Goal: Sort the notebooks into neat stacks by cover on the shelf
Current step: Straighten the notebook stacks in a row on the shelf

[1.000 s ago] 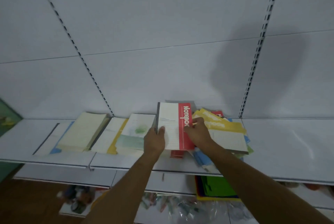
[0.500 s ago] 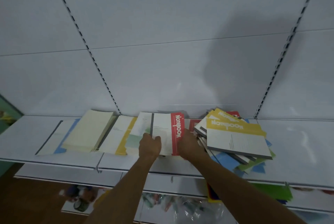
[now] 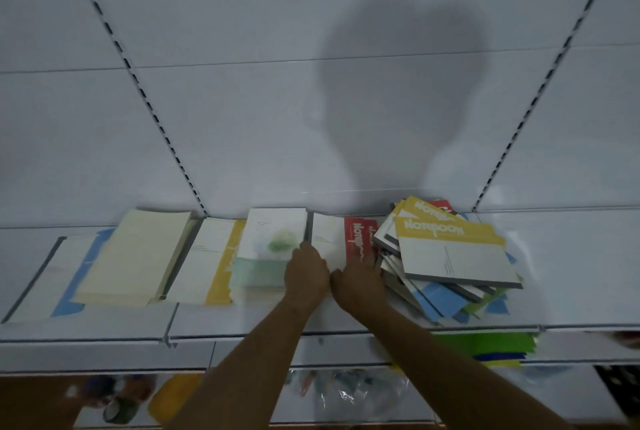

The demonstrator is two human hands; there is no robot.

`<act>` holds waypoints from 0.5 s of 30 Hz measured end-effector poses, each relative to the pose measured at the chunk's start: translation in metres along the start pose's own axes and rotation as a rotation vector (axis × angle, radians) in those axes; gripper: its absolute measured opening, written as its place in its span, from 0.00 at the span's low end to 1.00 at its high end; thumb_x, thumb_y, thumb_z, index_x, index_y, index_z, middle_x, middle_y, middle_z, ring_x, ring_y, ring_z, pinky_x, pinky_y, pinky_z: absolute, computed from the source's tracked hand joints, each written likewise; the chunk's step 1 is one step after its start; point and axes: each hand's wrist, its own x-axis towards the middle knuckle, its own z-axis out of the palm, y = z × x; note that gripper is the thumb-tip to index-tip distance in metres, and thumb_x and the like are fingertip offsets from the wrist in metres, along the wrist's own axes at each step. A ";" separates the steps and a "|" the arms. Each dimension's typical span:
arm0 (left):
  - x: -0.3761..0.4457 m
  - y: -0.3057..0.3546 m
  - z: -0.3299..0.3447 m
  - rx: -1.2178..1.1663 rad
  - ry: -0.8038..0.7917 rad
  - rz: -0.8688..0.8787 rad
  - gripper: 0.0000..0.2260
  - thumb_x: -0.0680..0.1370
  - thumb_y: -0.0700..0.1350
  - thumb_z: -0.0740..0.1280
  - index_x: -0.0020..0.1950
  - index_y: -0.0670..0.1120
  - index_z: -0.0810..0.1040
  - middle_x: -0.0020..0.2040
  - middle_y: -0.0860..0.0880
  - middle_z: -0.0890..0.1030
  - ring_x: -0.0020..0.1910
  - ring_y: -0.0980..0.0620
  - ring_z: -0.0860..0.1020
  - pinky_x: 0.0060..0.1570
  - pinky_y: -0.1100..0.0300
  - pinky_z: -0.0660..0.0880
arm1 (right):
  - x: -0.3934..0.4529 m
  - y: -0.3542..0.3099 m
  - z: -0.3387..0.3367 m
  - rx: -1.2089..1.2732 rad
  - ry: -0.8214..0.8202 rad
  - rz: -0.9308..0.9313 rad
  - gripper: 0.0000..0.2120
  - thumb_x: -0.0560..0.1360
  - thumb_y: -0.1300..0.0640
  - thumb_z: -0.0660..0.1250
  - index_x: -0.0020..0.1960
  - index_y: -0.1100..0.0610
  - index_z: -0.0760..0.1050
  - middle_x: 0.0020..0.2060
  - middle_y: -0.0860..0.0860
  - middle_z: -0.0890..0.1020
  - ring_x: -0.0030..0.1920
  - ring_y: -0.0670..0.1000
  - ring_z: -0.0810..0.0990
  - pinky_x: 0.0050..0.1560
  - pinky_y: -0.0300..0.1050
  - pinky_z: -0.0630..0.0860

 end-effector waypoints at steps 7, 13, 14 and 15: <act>-0.001 0.004 0.010 0.078 -0.034 0.110 0.19 0.81 0.48 0.62 0.67 0.38 0.67 0.62 0.40 0.73 0.58 0.45 0.77 0.54 0.58 0.73 | -0.004 -0.001 -0.023 0.097 -0.094 -0.096 0.19 0.80 0.55 0.57 0.69 0.60 0.66 0.66 0.57 0.72 0.65 0.56 0.72 0.64 0.48 0.71; -0.011 0.020 0.005 0.066 0.035 0.151 0.12 0.76 0.45 0.64 0.55 0.39 0.74 0.53 0.42 0.78 0.52 0.44 0.77 0.43 0.59 0.71 | 0.008 0.008 -0.079 0.215 0.160 -0.240 0.10 0.78 0.58 0.60 0.57 0.57 0.75 0.50 0.54 0.81 0.48 0.51 0.80 0.47 0.42 0.77; -0.012 0.023 0.005 0.084 0.050 0.179 0.12 0.76 0.46 0.64 0.53 0.39 0.73 0.51 0.42 0.77 0.52 0.44 0.77 0.41 0.58 0.69 | 0.015 0.017 -0.091 0.205 0.203 -0.235 0.08 0.78 0.59 0.61 0.54 0.58 0.76 0.48 0.54 0.81 0.47 0.52 0.80 0.46 0.43 0.76; -0.014 0.027 0.005 0.088 0.046 0.192 0.12 0.76 0.48 0.63 0.51 0.40 0.73 0.50 0.43 0.77 0.50 0.44 0.77 0.40 0.58 0.69 | 0.022 0.028 -0.104 0.189 0.246 -0.238 0.07 0.77 0.60 0.62 0.53 0.58 0.76 0.48 0.55 0.80 0.47 0.52 0.79 0.46 0.43 0.75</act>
